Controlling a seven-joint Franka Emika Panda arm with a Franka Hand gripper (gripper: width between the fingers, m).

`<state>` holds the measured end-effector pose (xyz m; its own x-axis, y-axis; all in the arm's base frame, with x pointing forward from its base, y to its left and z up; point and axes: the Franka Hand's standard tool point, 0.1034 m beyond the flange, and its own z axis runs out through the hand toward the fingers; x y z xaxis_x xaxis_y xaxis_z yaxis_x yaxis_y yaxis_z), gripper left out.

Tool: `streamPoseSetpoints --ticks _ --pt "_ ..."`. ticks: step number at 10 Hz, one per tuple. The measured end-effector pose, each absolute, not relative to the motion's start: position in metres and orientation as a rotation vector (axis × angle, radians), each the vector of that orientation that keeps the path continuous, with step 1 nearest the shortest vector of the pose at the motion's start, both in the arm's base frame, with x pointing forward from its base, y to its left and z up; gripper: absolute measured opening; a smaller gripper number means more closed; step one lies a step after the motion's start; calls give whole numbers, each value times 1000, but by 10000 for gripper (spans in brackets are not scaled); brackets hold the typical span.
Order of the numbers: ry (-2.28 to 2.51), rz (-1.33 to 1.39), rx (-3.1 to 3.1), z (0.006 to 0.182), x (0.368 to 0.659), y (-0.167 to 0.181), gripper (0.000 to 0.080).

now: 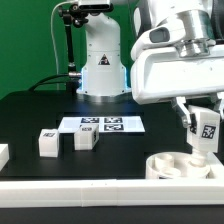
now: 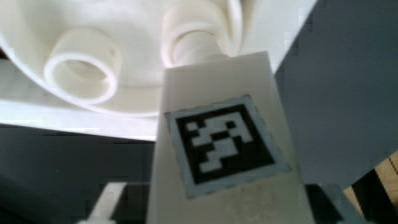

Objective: Assemble stool

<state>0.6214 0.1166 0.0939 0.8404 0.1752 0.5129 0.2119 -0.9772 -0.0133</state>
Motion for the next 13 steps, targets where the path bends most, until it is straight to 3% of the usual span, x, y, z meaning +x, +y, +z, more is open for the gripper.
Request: streamPoseSetpoints --ticks 13 --pt "-321 -888 -2934 83 623 113 328"
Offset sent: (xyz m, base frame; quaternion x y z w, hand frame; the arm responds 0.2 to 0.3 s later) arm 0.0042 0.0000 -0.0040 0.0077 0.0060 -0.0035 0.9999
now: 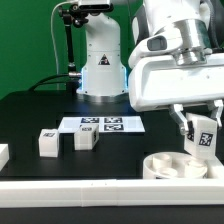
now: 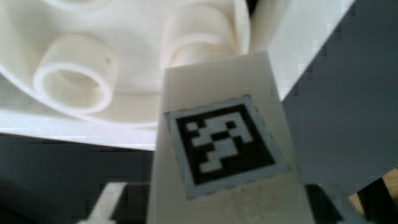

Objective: Assemble stool

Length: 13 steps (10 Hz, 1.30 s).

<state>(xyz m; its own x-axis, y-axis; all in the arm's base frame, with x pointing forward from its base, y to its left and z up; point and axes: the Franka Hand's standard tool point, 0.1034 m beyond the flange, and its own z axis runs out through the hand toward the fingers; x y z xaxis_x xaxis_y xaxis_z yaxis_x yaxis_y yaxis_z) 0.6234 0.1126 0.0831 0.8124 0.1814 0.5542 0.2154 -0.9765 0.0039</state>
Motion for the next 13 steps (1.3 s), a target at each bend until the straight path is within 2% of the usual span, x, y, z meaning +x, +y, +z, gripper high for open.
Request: streamPoseSetpoints --ticks 12,13 --pt "-272 -820 -2943 83 628 89 329" --pt "-272 -820 -2944 83 628 88 507"
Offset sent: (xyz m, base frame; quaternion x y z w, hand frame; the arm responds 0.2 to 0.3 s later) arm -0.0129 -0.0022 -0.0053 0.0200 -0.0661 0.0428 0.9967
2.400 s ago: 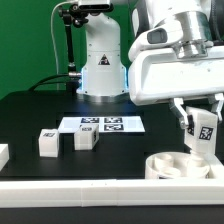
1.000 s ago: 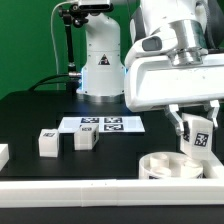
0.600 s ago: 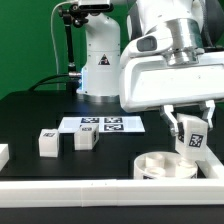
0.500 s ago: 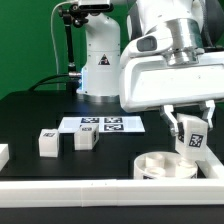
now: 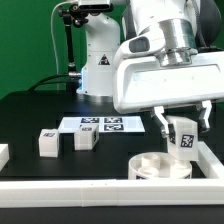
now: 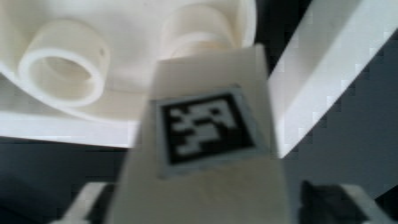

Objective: Assemble stool

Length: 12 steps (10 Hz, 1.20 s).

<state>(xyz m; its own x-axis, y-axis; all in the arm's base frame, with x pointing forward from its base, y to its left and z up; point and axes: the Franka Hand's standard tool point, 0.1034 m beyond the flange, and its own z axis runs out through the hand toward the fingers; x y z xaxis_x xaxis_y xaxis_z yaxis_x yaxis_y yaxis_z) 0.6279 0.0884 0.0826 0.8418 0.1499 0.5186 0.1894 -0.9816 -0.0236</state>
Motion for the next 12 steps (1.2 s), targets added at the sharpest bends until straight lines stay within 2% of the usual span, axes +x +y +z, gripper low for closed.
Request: streamPoseSetpoints --ticks 1,2,3,5,9,12 --pt "-272 -821 -2944 83 628 88 507" --pt "-272 -823 -2946 83 628 86 619" --pt "-272 -826 -2947 84 629 85 641" --pt "-280 -842 -2947 90 631 84 648" --pt "-320 -894 -2954 117 641 71 649" --pt "-321 -892 -2956 117 641 70 649"
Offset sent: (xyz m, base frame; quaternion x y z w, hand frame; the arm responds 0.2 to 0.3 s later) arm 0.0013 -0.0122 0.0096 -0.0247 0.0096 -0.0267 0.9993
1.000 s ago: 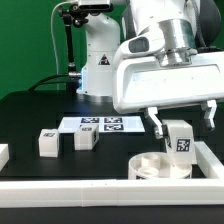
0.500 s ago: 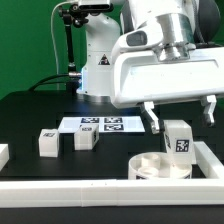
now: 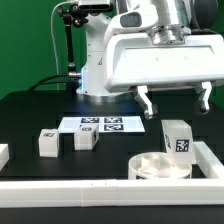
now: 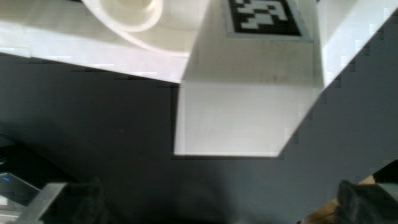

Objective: Assemble stool

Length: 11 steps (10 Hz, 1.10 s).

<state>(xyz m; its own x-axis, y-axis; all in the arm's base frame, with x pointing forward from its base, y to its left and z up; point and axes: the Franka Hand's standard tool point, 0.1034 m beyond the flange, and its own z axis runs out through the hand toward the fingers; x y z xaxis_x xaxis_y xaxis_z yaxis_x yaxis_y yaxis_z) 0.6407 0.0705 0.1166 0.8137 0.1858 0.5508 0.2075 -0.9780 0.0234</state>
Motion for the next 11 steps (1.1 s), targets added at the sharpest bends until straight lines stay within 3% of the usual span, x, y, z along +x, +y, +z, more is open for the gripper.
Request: streamPoseSetpoints --ticks 4,9,11 --pt "-352 -789 -2976 111 637 69 649" --pt "-378 -230 -2991 108 627 83 649" --pt "-380 -233 -2989 108 630 85 649"
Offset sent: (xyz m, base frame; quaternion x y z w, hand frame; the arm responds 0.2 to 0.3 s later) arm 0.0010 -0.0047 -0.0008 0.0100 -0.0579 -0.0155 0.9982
